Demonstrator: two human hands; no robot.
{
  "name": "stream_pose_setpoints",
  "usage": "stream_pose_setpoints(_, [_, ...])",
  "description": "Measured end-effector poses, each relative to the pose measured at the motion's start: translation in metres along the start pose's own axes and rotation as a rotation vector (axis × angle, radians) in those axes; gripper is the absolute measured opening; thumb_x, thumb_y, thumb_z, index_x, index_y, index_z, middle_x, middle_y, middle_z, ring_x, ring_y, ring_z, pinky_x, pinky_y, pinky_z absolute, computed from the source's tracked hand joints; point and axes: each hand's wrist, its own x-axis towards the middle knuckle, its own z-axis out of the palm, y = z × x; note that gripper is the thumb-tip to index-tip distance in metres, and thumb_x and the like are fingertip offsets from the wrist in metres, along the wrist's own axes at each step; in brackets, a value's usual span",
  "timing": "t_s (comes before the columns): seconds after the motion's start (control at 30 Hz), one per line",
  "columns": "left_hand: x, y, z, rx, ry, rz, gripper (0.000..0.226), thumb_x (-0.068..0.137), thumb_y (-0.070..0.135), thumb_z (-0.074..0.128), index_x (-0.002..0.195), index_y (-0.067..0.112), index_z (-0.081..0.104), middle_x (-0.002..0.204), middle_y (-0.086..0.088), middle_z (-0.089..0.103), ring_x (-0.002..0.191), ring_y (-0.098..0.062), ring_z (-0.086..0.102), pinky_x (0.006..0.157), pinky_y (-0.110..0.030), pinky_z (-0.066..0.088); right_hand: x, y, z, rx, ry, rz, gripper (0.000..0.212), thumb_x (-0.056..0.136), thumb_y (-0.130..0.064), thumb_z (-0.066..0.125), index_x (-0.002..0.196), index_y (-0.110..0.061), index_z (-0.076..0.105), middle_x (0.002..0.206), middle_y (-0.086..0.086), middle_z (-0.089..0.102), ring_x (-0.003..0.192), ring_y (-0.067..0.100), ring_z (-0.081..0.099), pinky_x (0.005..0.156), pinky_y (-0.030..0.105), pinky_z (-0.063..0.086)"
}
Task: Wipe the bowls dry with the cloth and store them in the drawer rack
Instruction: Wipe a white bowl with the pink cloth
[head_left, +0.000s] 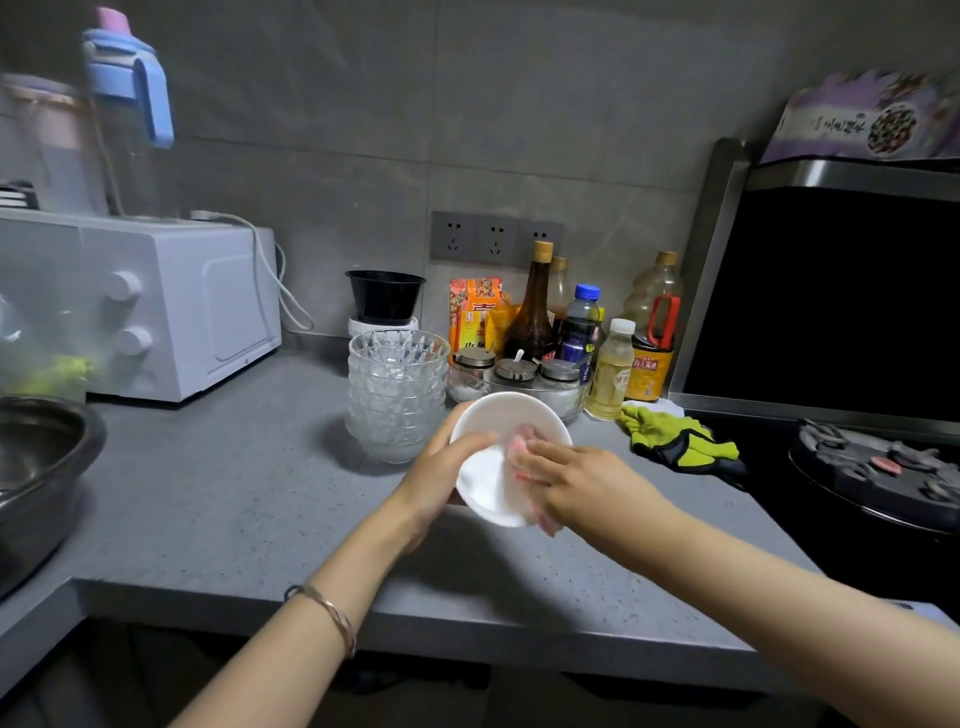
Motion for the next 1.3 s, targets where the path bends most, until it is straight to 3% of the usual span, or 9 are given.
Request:
stream_pose_setpoints(0.1, [-0.001, -0.009, 0.011, -0.136, 0.077, 0.022, 0.032, 0.088, 0.014, 0.059, 0.107, 0.04, 0.057, 0.107, -0.001, 0.064, 0.095, -0.016, 0.062, 0.062, -0.024, 0.051, 0.004, -0.019, -0.001, 0.301, 0.212, 0.131, 0.024, 0.053, -0.015, 0.085, 0.07, -0.025, 0.071, 0.084, -0.003, 0.072, 0.069, 0.018, 0.069, 0.044, 0.024, 0.047])
stream_pose_setpoints(0.23, [0.002, -0.014, 0.017, -0.19, 0.186, -0.008, 0.019, 0.093, 0.015, 0.051, 0.105, 0.027, 0.059, 0.108, -0.012, 0.066, 0.099, -0.023, 0.063, 0.078, -0.027, 0.053, 0.006, -0.03, -0.001, 0.504, 0.182, 0.196, 0.018, 0.079, -0.013, 0.067, 0.089, -0.025, 0.073, 0.116, -0.008, 0.067, 0.105, 0.013, 0.063, 0.079, 0.031, 0.053])
stream_pose_setpoints(0.33, [0.004, -0.01, 0.003, -0.052, 0.103, 0.007, 0.01, 0.091, 0.023, 0.054, 0.096, 0.024, 0.062, 0.093, -0.001, 0.067, 0.089, -0.017, 0.061, 0.075, -0.02, 0.05, -0.007, -0.007, -0.001, 0.173, 0.106, -0.059, 0.017, 0.075, -0.029, 0.069, 0.086, -0.018, 0.076, 0.106, 0.001, 0.072, 0.099, 0.02, 0.068, 0.074, 0.035, 0.058])
stream_pose_setpoints(0.47, [0.007, -0.001, -0.005, 0.029, -0.05, -0.048, 0.027, 0.076, 0.035, 0.055, 0.1, 0.029, 0.064, 0.095, 0.0, 0.068, 0.093, -0.022, 0.061, 0.082, -0.042, 0.048, -0.005, 0.008, -0.004, -0.074, 0.0, -0.042, 0.044, 0.055, -0.041, 0.087, 0.086, -0.01, 0.078, 0.104, 0.009, 0.072, 0.101, 0.026, 0.068, 0.084, 0.036, 0.055])
stream_pose_setpoints(0.6, [0.004, -0.001, 0.001, 0.003, 0.005, 0.028, 0.031, 0.07, 0.027, 0.056, 0.099, 0.034, 0.061, 0.092, 0.004, 0.066, 0.087, -0.017, 0.061, 0.063, -0.032, 0.052, 0.006, -0.007, -0.009, 0.133, -0.074, 0.155, 0.03, 0.089, -0.031, 0.059, 0.112, -0.014, 0.065, 0.125, 0.007, 0.061, 0.109, 0.026, 0.058, 0.077, 0.031, 0.048])
stream_pose_setpoints(0.73, [-0.001, -0.014, 0.015, -0.087, 0.082, 0.099, 0.023, 0.087, 0.021, 0.055, 0.104, 0.034, 0.061, 0.098, 0.005, 0.067, 0.089, -0.01, 0.063, 0.07, -0.027, 0.051, 0.014, -0.03, -0.011, 0.567, 0.258, 0.401, 0.019, 0.082, -0.023, 0.068, 0.071, -0.035, 0.058, 0.076, -0.006, 0.067, 0.074, 0.019, 0.06, 0.055, 0.013, 0.032])
stream_pose_setpoints(0.93, [0.0, -0.011, -0.005, -0.052, 0.098, 0.057, 0.022, 0.093, 0.014, 0.044, 0.092, 0.024, 0.063, 0.085, 0.002, 0.066, 0.083, -0.016, 0.057, 0.068, -0.027, 0.045, -0.007, -0.002, 0.002, 0.274, 0.125, -0.04, 0.022, 0.078, -0.028, 0.073, 0.099, -0.023, 0.072, 0.111, -0.006, 0.069, 0.109, 0.015, 0.062, 0.084, 0.032, 0.055])
stream_pose_setpoints(1.03, [0.002, -0.005, -0.013, 0.026, -0.067, -0.031, 0.025, 0.076, 0.032, 0.048, 0.092, 0.028, 0.066, 0.082, -0.001, 0.066, 0.08, -0.02, 0.058, 0.061, -0.029, 0.042, -0.016, 0.023, -0.001, 0.056, 0.088, -0.244, 0.032, 0.076, -0.03, 0.068, 0.106, -0.019, 0.073, 0.124, 0.0, 0.064, 0.119, 0.021, 0.058, 0.104, 0.034, 0.038])
stream_pose_setpoints(1.3, [-0.004, -0.018, 0.006, -0.033, -0.006, 0.179, 0.039, 0.076, 0.022, 0.061, 0.11, 0.038, 0.054, 0.103, 0.013, 0.063, 0.093, -0.001, 0.061, 0.071, -0.017, 0.051, -0.009, -0.015, 0.007, 0.291, 0.273, 0.034, 0.025, 0.057, -0.022, 0.083, 0.081, -0.021, 0.075, 0.093, -0.006, 0.074, 0.076, 0.015, 0.071, 0.046, 0.025, 0.053])
